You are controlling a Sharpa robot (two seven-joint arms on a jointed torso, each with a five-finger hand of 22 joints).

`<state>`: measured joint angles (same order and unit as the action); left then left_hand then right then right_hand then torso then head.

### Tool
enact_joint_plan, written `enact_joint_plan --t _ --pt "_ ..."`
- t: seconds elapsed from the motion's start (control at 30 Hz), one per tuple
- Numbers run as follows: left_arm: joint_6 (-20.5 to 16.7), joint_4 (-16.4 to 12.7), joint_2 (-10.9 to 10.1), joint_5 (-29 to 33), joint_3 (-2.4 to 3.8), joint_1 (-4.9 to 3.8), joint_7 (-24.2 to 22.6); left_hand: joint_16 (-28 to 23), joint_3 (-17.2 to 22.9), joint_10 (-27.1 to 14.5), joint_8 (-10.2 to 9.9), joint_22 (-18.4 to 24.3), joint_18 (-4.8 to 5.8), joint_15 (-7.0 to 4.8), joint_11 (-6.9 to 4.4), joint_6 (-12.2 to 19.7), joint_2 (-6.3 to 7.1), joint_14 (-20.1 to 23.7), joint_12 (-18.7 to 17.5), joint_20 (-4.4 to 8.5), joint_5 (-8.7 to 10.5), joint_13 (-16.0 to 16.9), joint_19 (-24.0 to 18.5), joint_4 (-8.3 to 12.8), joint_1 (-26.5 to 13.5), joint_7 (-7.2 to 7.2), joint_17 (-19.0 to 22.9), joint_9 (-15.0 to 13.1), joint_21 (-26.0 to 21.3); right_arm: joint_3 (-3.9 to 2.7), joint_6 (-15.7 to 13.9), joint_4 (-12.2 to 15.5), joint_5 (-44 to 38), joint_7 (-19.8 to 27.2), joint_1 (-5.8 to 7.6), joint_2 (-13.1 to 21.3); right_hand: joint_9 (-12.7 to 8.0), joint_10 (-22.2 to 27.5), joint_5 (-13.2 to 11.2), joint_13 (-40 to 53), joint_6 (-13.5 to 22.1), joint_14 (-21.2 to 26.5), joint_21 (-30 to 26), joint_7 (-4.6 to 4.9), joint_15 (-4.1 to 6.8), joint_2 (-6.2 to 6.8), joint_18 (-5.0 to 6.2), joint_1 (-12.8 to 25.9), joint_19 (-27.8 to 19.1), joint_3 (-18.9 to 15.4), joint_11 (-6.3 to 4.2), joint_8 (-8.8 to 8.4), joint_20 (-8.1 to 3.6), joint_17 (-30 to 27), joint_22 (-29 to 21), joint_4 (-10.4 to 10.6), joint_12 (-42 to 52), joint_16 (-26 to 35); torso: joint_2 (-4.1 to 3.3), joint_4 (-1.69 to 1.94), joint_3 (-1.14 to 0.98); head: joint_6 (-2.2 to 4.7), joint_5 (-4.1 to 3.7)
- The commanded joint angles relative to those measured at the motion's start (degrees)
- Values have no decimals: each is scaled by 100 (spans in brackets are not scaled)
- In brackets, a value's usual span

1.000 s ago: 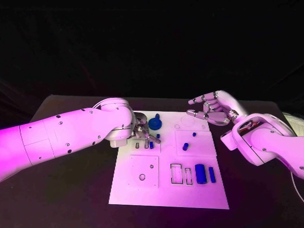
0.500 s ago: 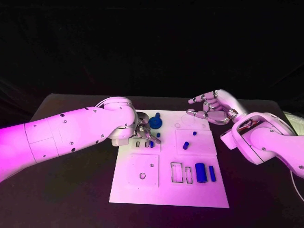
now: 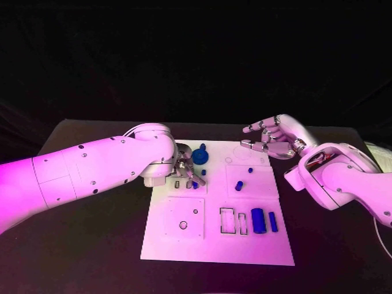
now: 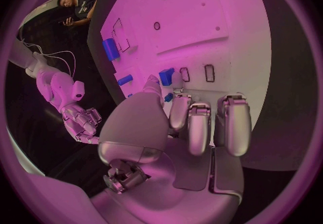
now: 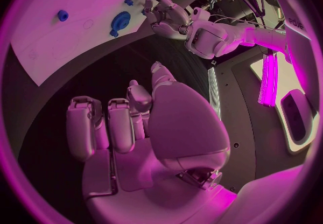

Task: Assemble the parts on the task board

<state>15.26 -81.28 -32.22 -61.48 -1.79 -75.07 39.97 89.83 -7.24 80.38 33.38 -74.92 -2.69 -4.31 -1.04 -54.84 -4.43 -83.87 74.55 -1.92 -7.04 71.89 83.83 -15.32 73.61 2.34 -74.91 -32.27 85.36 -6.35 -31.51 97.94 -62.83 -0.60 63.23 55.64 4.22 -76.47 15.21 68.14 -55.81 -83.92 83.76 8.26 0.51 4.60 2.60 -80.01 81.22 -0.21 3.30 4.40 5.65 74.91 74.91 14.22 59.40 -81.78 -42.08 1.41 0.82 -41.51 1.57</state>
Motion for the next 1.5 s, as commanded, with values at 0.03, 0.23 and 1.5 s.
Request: enact_joint_plan --t 0.03,0.23,1.5 --pt "115 5 26 -23 1 -3 351 17 93 0 27 -688 79 -49 -62 53 -77 -613 -29 21 -30 -33 164 12 183 -6 -1509 -27 34 -1 111 1 -89 -37 -2 -8 0 42 24 -5 -57 -289 -32 0 38 2 38 -65 -50 -3 -8 -2 -8 56 302 -36 -32 36 0 9 1 -13 -3" --pt "12 11 46 -23 1 -2 341 17 682 -15 -34 -704 80 -93 -107 170 -239 -613 -43 61 -75 -22 165 245 781 -50 -1509 -76 36 -1 151 -3 -101 -55 -3 -12 0 42 24 -5 -57 -289 -32 0 38 2 38 -65 -50 -3 -8 -2 -8 56 302 -36 -32 36 3 8 0 -27 0" --pt "-1196 -432 -481 6 13 173 261 17 4733 116 154 -903 115 -69 -87 208 1245 -613 18 44 -69 106 251 631 -124 -13 -1509 -662 103 7 324 -53 -144 -181 -12 -41 0 60 153 -49 -76 -280 -91 -2 41 -7 59 -53 -116 -49 -12 -3 -14 6 210 -35 -71 81 4 28 -17 -68 23"
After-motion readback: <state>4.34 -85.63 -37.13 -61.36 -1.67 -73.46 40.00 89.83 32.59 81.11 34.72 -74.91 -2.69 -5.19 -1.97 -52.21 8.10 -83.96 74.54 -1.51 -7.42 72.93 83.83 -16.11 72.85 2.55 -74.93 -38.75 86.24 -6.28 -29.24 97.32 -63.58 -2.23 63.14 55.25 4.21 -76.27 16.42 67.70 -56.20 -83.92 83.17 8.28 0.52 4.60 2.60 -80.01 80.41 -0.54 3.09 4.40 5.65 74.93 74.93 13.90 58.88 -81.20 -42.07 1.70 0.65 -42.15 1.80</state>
